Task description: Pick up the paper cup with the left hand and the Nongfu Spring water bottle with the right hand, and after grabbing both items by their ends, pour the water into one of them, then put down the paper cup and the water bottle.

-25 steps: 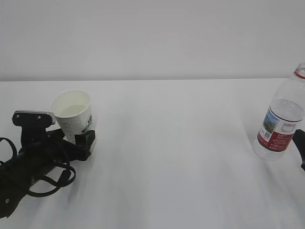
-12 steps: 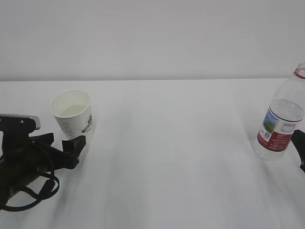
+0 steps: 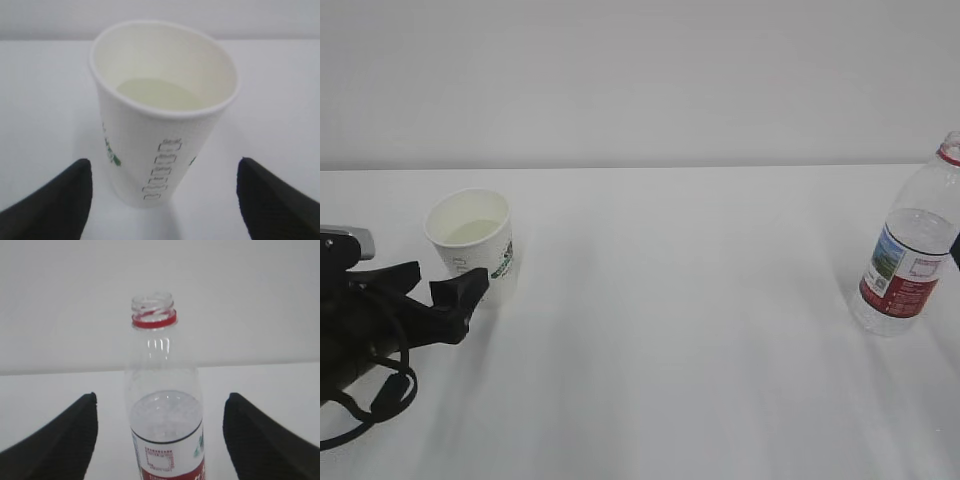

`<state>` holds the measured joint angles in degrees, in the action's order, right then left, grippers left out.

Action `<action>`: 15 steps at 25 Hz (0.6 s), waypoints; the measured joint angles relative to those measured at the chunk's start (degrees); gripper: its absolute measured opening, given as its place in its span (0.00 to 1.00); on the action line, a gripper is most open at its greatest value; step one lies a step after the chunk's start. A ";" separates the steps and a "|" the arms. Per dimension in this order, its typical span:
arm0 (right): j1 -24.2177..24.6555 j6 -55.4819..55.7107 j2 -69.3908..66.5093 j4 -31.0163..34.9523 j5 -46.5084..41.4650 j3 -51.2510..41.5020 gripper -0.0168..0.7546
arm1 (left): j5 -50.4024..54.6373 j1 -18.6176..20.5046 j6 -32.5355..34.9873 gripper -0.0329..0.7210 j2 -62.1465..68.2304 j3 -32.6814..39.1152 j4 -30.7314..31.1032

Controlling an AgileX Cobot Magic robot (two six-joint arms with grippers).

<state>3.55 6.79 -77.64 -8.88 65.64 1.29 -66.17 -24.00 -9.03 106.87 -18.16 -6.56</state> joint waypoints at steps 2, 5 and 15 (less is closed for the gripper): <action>0.00 0.00 2.04 -0.09 0.00 0.00 0.78 | 0.00 0.00 0.00 0.92 -2.11 0.23 1.35; 0.00 0.24 4.63 -0.09 0.00 -0.04 0.78 | 0.00 0.00 0.00 0.90 -5.07 0.34 3.90; 0.00 1.84 9.00 0.32 -0.69 -0.26 0.78 | 0.00 0.00 0.00 0.86 -14.94 0.42 6.56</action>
<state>3.55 8.63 -68.65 -8.56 64.96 1.02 -66.17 -24.00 -9.03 91.93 -17.74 0.00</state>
